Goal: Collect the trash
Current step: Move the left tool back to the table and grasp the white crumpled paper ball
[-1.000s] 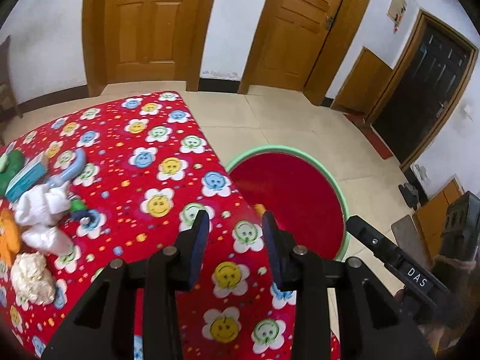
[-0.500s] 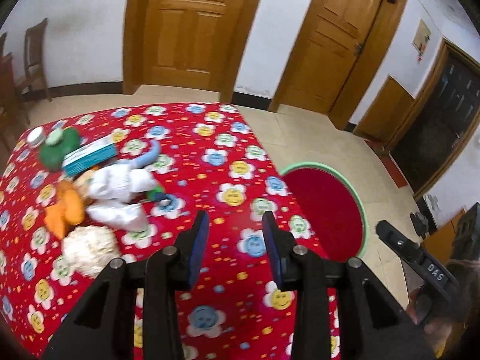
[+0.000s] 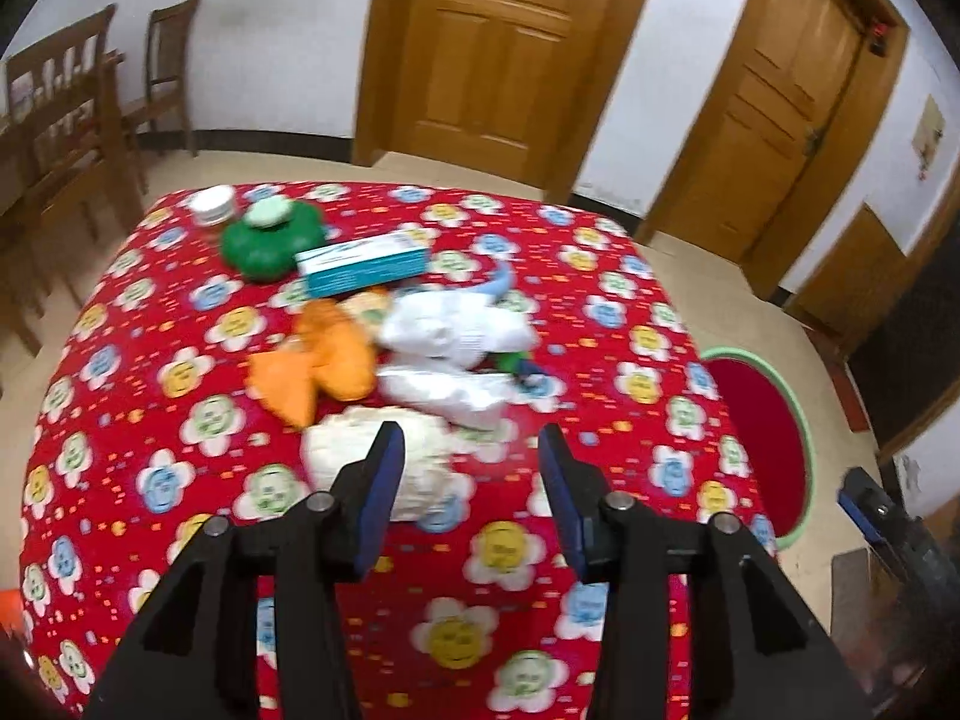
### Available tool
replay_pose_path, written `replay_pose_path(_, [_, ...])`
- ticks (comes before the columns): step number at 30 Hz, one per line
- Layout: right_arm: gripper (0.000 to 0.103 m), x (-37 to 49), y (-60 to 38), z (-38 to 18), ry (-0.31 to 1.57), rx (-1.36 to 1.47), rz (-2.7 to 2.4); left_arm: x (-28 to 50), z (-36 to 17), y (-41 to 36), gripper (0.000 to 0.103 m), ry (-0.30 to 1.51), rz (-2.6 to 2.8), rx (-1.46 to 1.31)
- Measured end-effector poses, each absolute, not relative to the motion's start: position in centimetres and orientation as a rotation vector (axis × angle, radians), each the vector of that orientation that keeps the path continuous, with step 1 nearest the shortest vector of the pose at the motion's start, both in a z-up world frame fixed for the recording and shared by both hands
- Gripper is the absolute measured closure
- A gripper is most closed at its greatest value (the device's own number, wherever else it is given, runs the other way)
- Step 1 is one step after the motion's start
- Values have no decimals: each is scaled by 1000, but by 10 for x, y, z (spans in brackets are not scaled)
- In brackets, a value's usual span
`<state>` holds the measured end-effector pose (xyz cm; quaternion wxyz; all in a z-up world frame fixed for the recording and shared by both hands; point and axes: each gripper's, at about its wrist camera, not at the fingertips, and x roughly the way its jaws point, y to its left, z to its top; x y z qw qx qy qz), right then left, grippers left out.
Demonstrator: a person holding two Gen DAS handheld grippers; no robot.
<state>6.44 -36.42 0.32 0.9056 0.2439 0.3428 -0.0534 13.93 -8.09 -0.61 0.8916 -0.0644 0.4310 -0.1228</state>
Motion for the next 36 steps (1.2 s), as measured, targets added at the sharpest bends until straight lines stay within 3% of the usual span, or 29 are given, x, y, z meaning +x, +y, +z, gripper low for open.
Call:
replay_pose_path(15, [52,72,-349,-8,761,485,-106,161,-53,-56,42,999,-196,-211])
replay_pose_path(22, [52,79,-344,-13,781,478,-101,164,-61,-66,42,1011,-257,-241])
replay_pose_path(27, [51,85,-337,-11,794,461,-87,161,-60,-63,53,995,-296,-272])
replay_pose_path(36, [51,103,-301,-6,821,405,-9,145,-28,-31,54,899,-270,-265])
